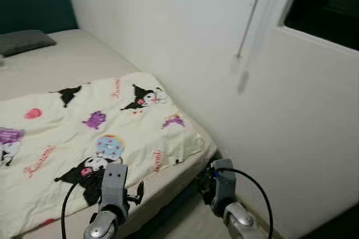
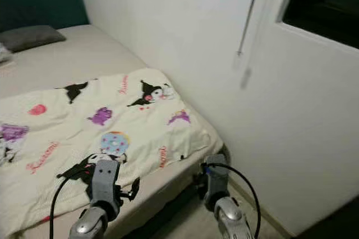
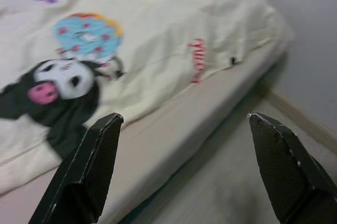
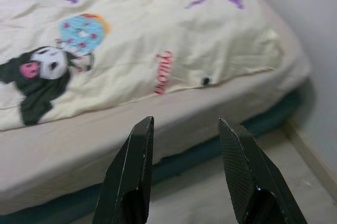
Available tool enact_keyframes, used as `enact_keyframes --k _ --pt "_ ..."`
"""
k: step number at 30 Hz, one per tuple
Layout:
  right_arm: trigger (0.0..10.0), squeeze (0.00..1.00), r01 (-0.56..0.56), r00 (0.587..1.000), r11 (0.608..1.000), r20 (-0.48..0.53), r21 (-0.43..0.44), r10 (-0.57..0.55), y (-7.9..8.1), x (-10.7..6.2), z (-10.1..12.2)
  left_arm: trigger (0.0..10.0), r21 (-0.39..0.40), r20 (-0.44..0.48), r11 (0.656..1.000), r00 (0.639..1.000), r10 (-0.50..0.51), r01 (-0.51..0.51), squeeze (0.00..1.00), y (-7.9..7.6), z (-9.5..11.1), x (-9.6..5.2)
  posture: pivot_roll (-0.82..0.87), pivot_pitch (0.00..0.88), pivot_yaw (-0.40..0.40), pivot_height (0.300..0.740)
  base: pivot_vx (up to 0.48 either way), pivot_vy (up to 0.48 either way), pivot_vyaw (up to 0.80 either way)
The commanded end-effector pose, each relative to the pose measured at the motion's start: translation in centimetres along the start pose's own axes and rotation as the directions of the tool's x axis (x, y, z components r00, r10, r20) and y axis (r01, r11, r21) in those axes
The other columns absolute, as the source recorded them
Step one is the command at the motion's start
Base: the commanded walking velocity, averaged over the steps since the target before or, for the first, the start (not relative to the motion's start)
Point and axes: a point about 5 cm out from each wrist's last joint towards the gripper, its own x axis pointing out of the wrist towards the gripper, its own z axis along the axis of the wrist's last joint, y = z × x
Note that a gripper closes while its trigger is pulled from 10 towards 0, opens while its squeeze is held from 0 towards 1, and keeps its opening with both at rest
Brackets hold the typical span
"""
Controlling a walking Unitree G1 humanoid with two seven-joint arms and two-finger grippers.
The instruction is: Clean up the room
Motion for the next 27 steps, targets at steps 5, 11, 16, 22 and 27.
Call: enact_keyframes --k 5,11,16,22,27 --pt "10.0 0.0 -0.006 1.0 1.0 0.004 -0.003 0.006 0.4 0.0 -0.1 10.0 0.013 -0.005 0.999 0.999 0.042 -0.042 0.0 0.6 -0.4 -0.3 -0.03 0.112 -0.054 0.74 0.0 0.0 0.8" --pt "10.0 0.0 0.004 1.0 1.0 0.019 0.0 -0.004 0.1 0.1 0.3 10.0 0.009 0.014 0.996 0.996 0.084 -0.085 0.0 1.2 -0.1 -0.1 -0.03 0.113 -0.054 0.74 0.0 0.0 0.8" --pt "10.0 0.0 0.004 1.0 1.0 0.022 -0.003 -0.004 0.0 0.2 0.3 10.0 0.013 0.02 0.996 0.996 0.082 -0.083 0.0 1.2 0.0 -0.1 -0.04 0.112 -0.053 0.74 0.0 0.0 0.8" --pt "10.0 0.0 0.002 1.0 1.0 0.021 -0.003 -0.001 0.0 0.1 0.3 10.0 0.017 0.014 0.997 0.997 0.073 -0.074 0.0 1.0 0.0 0.0 -0.03 0.114 -0.053 0.74 0.0 0.0 0.8" --pt "10.0 0.0 0.004 1.0 1.0 0.021 -0.001 -0.004 0.0 0.1 0.2 10.0 0.023 0.013 0.997 0.998 0.069 -0.069 0.0 1.0 0.0 0.0 -0.03 0.113 -0.049 0.74 0.0 0.0 0.8"
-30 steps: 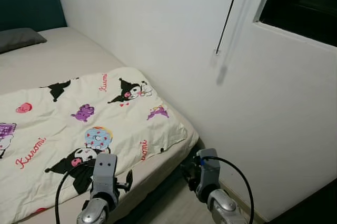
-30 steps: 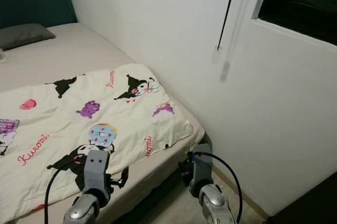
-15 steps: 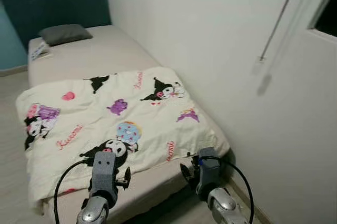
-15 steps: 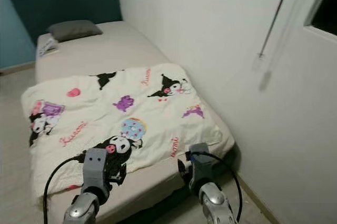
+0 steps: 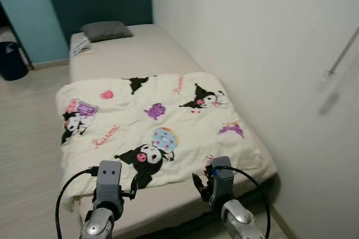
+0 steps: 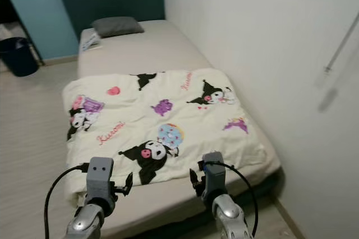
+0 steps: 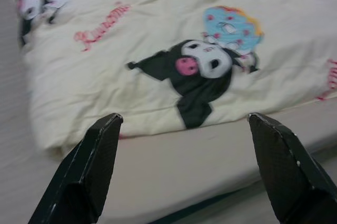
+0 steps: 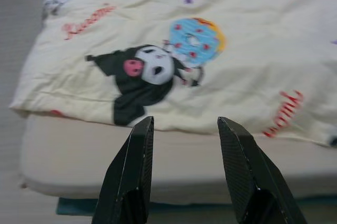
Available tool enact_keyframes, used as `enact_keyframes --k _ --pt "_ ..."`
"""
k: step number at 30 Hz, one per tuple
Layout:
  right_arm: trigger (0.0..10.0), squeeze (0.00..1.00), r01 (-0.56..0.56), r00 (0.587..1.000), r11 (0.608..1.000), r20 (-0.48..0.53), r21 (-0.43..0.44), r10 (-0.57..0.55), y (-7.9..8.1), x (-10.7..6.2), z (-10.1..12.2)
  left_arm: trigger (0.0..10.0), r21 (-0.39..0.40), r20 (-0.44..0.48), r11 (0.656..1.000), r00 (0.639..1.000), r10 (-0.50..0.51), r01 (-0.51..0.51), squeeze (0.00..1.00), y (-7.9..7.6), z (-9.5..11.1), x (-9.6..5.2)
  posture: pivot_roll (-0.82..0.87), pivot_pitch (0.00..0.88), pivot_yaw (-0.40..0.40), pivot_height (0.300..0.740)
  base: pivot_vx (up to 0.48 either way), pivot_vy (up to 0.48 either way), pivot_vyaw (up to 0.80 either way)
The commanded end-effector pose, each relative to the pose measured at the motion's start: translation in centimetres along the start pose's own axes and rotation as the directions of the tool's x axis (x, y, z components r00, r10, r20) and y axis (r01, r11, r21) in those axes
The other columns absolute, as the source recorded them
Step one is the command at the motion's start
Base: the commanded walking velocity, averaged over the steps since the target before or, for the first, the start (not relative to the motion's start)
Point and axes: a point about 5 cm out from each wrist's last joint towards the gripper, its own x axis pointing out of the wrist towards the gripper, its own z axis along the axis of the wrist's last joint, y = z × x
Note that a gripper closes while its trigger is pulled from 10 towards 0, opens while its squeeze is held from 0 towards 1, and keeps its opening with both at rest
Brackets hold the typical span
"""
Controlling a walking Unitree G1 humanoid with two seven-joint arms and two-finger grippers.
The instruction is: Clean up the room
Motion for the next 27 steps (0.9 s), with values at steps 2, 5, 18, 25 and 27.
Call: enact_keyframes --k 2,5,18,25,27 --pt "10.0 0.0 0.001 1.0 1.0 -0.013 0.01 -0.001 0.13 -0.1 -0.47 10.0 0.011 -0.024 1.0 1.0 -0.006 0.007 0.0 0.0 -0.62 -0.23 -0.03 0.113 -0.049 0.74 0.0 0.0 0.8" --pt "10.0 0.0 0.004 1.0 1.0 -0.012 0.013 -0.004 0.09 -0.1 -0.46 10.0 0.015 -0.025 1.0 1.0 -0.01 0.011 0.0 -0.04 -0.59 -0.2 -0.03 0.112 -0.047 0.74 0.0 0.0 0.8" --pt "10.0 0.0 0.02 1.0 1.0 -0.009 0.013 -0.02 -0.2 -0.24 -0.53 10.0 0.006 -0.033 1.0 0.999 -0.013 0.013 0.0 -0.16 -0.58 -0.04 -0.03 0.112 -0.043 0.74 0.0 0.0 0.78" --pt "10.0 0.0 0.045 0.999 0.998 -0.014 0.045 -0.044 -0.5 -0.22 -0.59 10.0 0.003 -0.038 1.0 0.999 -0.008 0.008 0.0 -0.15 -0.58 0.08 -0.03 0.109 -0.043 0.74 0.0 0.0 0.0" --pt "10.0 0.0 0.044 0.999 0.998 -0.014 0.045 -0.043 -0.51 -0.21 -0.57 10.0 0.009 -0.036 1.0 0.999 -0.008 0.009 0.0 -0.13 -0.54 0.14 -0.03 0.111 -0.042 0.74 0.0 0.0 0.0"
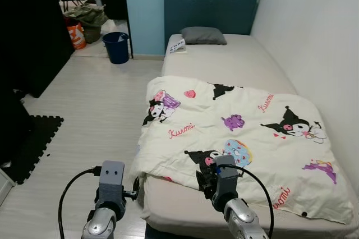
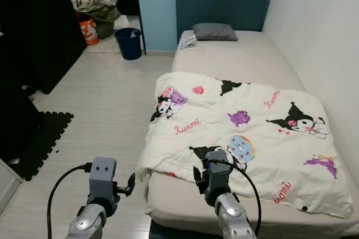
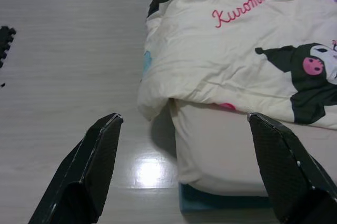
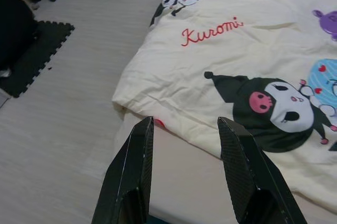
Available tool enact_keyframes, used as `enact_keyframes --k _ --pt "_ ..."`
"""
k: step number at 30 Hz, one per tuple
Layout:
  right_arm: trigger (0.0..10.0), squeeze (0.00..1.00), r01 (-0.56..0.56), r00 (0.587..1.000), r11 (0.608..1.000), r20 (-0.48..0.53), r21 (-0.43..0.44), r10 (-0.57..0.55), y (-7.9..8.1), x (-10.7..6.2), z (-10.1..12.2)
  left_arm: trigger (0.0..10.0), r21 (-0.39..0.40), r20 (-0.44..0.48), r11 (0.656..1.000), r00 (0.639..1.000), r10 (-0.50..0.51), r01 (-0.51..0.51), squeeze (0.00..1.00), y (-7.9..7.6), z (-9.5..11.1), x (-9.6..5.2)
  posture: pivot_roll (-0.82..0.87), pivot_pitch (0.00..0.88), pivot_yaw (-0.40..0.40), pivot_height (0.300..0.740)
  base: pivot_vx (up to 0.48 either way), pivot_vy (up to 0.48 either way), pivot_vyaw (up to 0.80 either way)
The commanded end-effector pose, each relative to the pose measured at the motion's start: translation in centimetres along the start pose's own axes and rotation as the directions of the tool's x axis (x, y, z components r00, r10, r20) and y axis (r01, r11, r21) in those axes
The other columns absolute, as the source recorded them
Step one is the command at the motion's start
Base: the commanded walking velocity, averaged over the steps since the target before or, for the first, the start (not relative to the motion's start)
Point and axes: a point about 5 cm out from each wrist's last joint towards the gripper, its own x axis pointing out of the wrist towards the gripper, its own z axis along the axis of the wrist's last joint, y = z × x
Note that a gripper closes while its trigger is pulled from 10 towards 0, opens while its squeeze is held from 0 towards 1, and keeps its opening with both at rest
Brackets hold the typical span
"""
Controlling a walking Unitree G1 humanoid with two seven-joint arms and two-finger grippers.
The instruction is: Clean up the room
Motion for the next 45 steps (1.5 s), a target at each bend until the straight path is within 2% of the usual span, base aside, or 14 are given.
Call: enact_keyframes --k 1,8,26,28,32,45 --pt "10.0 0.0 0.013 1.0 1.0 -0.029 0.021 -0.012 -0.16 -0.22 -0.72 10.0 0.002 -0.033 1.0 0.999 0.005 -0.005 0.0 0.01 -0.67 -0.09 -0.03 0.111 -0.042 0.74 0.0 0.0 0.0" --pt "10.0 0.0 0.015 1.0 0.999 -0.025 0.028 -0.015 -0.14 -0.17 -0.64 10.0 0.001 -0.032 1.0 0.999 0.014 -0.014 0.0 0.14 -0.49 0.17 -0.04 0.11 -0.037 0.74 0.0 -0.299 0.0" --pt "10.0 0.0 0.018 1.0 0.999 -0.019 0.034 -0.017 -0.27 -0.22 -0.62 10.0 -0.022 -0.03 0.999 0.999 0.024 -0.025 0.0 0.15 -0.41 0.3 -0.04 0.112 -0.036 0.74 0.0 -0.48 0.0" --pt "10.0 0.0 0.017 1.0 0.999 -0.018 0.034 -0.017 -0.33 -0.22 -0.57 10.0 -0.049 -0.048 0.998 0.999 0.023 -0.025 0.0 0.21 -0.64 0.3 -0.04 0.112 -0.037 0.74 0.0 0.48 0.0" --pt "10.0 0.0 0.017 1.0 0.999 -0.018 0.034 -0.016 -0.35 -0.23 -0.57 10.0 -0.05 -0.051 0.998 0.999 0.02 -0.022 0.0 0.19 -0.68 0.26 -0.04 0.111 -0.038 0.74 0.0 0.48 0.0" --pt "10.0 0.0 0.012 1.0 0.999 -0.019 0.037 -0.012 -0.18 -0.34 -0.74 10.0 -0.027 -0.026 0.999 1.0 0.017 -0.018 0.0 0.39 -0.57 0.05 -0.04 0.106 -0.038 0.74 0.0 0.0 0.0"
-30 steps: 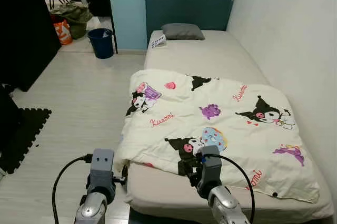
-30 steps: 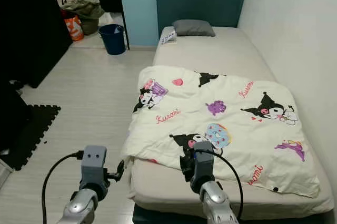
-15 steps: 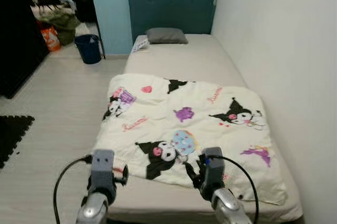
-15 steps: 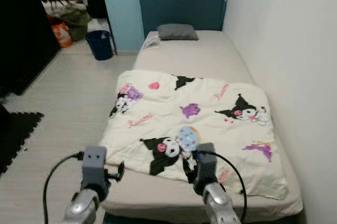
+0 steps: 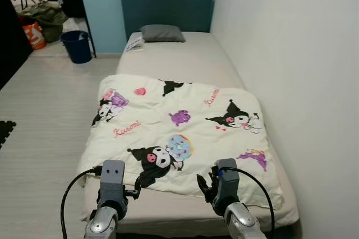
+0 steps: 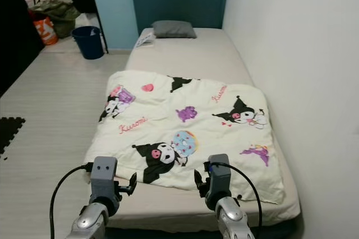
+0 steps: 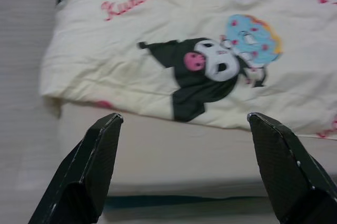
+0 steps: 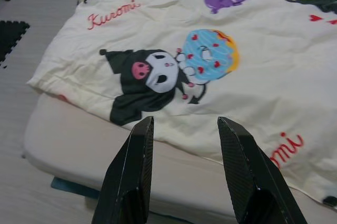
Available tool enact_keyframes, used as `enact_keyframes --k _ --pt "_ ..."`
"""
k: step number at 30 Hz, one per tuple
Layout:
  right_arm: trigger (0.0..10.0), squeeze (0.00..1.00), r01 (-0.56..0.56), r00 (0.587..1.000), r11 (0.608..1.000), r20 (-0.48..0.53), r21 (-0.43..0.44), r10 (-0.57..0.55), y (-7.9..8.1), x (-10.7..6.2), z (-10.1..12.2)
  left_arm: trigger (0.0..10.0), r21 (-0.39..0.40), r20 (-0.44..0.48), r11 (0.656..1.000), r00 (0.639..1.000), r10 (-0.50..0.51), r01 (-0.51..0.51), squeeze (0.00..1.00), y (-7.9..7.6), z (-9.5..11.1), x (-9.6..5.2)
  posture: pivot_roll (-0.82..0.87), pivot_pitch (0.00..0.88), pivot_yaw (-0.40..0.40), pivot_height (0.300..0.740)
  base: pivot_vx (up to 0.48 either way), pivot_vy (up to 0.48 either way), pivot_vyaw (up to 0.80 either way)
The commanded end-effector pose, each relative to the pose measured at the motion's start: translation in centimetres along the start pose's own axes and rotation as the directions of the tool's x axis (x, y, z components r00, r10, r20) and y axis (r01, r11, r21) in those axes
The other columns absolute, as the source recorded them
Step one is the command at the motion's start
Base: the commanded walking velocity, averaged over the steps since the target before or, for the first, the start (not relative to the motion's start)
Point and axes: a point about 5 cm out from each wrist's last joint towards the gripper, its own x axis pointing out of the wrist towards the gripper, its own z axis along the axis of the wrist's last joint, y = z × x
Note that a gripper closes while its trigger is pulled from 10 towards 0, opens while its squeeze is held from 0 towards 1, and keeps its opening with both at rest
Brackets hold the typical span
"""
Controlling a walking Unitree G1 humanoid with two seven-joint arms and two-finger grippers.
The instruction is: Clean up the room
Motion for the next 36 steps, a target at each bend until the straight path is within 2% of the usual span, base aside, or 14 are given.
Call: enact_keyframes --k 1,11,33,36 --pt "10.0 0.0 0.001 1.0 1.0 -0.005 -0.002 -0.001 -0.06 -0.14 -0.18 10.0 0.013 -0.006 1.0 1.0 0.01 -0.01 0.0 0.41 -0.33 -0.23 -0.04 0.103 -0.038 0.74 0.0 0.0 0.0" --pt "10.0 0.0 0.021 1.0 1.0 0.008 -0.013 -0.021 -0.27 -0.08 0.07 10.0 0.05 -0.002 0.999 1.0 0.01 -0.01 0.0 0.48 -0.03 0.31 -0.05 0.093 -0.036 0.74 0.0 0.0 0.0" --pt "10.0 0.0 0.053 0.998 0.999 0.018 0.0 -0.053 -0.57 0.17 0.52 10.0 0.047 0.017 0.999 1.0 0.015 -0.016 0.0 0.67 0.52 0.74 -0.05 0.098 -0.037 0.74 0.0 0.0 0.0" --pt "10.0 0.0 0.052 0.999 0.999 0.017 0.011 -0.052 -0.6 0.16 0.51 10.0 0.049 0.019 0.999 1.0 0.015 -0.016 0.0 0.63 0.51 0.69 -0.05 0.099 -0.037 0.726 0.0 0.0 0.0"
